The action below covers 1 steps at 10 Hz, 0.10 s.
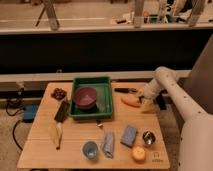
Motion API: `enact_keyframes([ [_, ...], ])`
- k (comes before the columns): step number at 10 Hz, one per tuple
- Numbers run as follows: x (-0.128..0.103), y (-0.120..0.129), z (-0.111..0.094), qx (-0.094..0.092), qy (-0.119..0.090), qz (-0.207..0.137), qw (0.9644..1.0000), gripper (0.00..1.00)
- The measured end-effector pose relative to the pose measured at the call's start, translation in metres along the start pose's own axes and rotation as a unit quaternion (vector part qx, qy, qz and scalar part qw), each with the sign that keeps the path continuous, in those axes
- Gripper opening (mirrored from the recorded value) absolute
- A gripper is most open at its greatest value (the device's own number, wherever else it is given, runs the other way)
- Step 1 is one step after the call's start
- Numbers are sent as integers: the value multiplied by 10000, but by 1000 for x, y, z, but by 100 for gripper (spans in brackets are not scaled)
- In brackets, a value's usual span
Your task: Place pepper in table surface
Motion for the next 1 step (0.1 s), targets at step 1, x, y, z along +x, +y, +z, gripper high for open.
enact_keyframes([
  [1, -1, -1, -2, 14, -9, -16, 10000, 80],
])
